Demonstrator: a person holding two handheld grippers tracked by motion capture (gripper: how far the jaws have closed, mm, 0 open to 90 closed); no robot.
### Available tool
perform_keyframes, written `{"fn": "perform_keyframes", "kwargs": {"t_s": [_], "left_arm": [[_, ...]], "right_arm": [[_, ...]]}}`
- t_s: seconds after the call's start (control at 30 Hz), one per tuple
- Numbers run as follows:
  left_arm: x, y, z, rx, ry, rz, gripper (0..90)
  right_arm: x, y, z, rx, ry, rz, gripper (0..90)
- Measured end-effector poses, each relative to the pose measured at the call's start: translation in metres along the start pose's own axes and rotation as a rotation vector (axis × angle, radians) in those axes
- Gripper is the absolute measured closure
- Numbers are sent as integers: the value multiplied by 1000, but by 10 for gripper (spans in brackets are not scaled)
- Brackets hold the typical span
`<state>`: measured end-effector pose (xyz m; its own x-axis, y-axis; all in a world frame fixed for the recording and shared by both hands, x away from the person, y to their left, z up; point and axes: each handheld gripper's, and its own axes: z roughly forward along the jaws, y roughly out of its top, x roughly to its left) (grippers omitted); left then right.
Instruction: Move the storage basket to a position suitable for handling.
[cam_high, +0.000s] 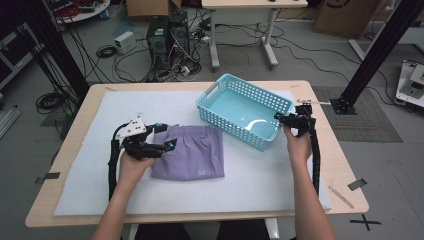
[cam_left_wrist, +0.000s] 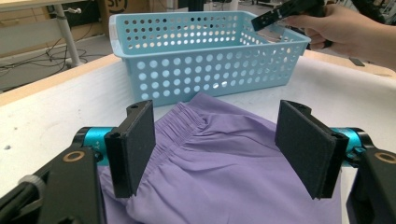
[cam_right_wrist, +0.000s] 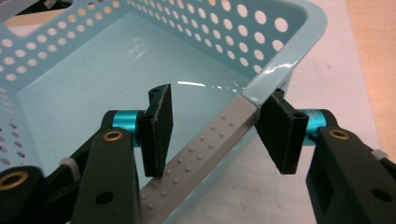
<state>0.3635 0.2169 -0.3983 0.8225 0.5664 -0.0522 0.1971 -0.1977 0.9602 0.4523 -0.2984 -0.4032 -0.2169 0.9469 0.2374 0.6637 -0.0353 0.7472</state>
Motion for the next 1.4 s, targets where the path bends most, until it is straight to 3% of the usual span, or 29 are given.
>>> {"fn": "perform_keyframes", "kwargs": {"t_s": [0.2,0.37,0.5,0.57,0.63,0.67,0.77,0.83,0.87,0.9,0.97,1.0,1.03,1.2,1.23,1.4], "left_arm": [[7,-2,-7,1,11,-8,288],[13,-5,-9,9,19,-26,288],[17,-5,-8,13,26,-26,288],[19,-2,-6,4,34,-24,289],[19,-2,-5,-1,35,-23,289],[20,-2,-4,-7,37,-24,289],[23,-3,-1,2,37,-36,289],[25,-4,2,12,37,-55,288],[25,-4,2,12,37,-55,288],[25,-4,2,15,38,-55,288],[24,-4,3,19,37,-52,288],[23,-4,3,23,33,-50,289],[21,-4,2,18,34,-46,288],[21,-4,0,16,31,-46,288],[21,-5,0,15,33,-51,288],[23,-6,1,24,36,-48,288]], "right_arm": [[3,11,14,8,-1,-9,539],[8,20,30,-22,-56,14,607],[10,23,32,-34,-74,33,579],[12,22,18,-75,-70,54,485],[13,21,11,-90,-58,56,483],[17,15,-5,-126,-44,49,468],[19,6,-18,-131,-18,51,464],[19,-9,-26,-117,59,94,445],[19,-9,-26,-117,59,94,445],[23,-16,-23,-83,93,108,442],[26,-18,-20,-71,101,107,452],[28,-19,-18,-61,95,97,467],[31,-19,-13,-51,56,99,512],[29,-18,-5,-63,57,120,561],[32,-15,-2,-69,37,87,576],[38,-2,10,-62,21,61,613]]}}
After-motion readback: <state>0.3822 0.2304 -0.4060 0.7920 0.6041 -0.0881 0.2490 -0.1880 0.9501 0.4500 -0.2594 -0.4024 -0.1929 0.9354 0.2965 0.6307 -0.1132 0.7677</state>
